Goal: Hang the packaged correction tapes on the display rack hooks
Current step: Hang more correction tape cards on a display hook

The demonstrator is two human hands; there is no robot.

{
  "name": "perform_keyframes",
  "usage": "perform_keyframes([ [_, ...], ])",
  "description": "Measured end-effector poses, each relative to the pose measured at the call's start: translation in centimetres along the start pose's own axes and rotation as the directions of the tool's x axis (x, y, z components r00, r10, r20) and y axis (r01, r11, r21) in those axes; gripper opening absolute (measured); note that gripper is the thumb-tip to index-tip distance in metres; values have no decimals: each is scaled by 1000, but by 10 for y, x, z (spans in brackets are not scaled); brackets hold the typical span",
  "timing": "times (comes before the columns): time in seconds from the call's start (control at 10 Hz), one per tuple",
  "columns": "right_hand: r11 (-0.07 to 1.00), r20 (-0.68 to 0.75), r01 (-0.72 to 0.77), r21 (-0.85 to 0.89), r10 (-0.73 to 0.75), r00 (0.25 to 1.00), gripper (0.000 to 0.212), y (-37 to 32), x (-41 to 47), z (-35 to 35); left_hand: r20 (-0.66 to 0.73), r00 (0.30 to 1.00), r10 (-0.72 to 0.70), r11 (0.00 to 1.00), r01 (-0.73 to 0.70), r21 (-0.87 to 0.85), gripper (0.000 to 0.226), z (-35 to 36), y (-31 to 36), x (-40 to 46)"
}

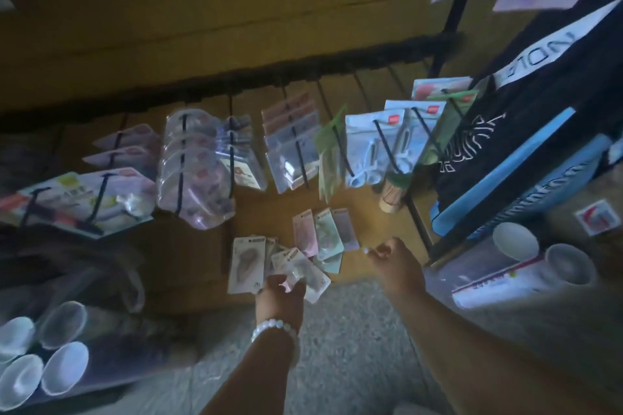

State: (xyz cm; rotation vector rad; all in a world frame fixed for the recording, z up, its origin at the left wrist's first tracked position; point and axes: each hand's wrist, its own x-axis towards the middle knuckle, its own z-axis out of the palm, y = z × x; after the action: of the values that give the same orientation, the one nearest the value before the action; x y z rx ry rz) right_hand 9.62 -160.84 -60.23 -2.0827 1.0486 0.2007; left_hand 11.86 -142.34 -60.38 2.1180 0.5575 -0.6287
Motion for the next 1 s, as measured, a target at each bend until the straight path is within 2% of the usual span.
perform_keyframes([
  [0.2,998,157,27,-49,-19,987,41,24,24,89,27,995,-92,994,94,-48,60,30,-51,55],
  [0.4,999,330,36,-39,-21,944,48,38,46,160,115,987,-113,992,118,-35,75,55,-85,107],
  [0.5,997,388,61,-50,-36,921,53,41,62,191,141,986,-93,996,94,-6,70,64,-92,130],
  [0.6,996,431,74,-53,-44,901,46,35,69,205,152,986,-75,997,73,18,52,72,-95,151],
  [0.7,999,465,49,-16,-36,885,38,29,78,216,138,985,-100,995,95,40,60,81,-99,170],
  [0.8,992,493,8,124,-69,867,43,40,101,252,109,986,-129,992,129,12,62,88,-102,181],
  [0.9,982,511,-74,175,-26,859,49,41,105,257,62,986,-155,988,154,14,79,94,-108,193],
  [1.0,981,490,-137,140,52,870,50,35,103,250,84,992,-92,993,86,75,80,98,-109,195],
])
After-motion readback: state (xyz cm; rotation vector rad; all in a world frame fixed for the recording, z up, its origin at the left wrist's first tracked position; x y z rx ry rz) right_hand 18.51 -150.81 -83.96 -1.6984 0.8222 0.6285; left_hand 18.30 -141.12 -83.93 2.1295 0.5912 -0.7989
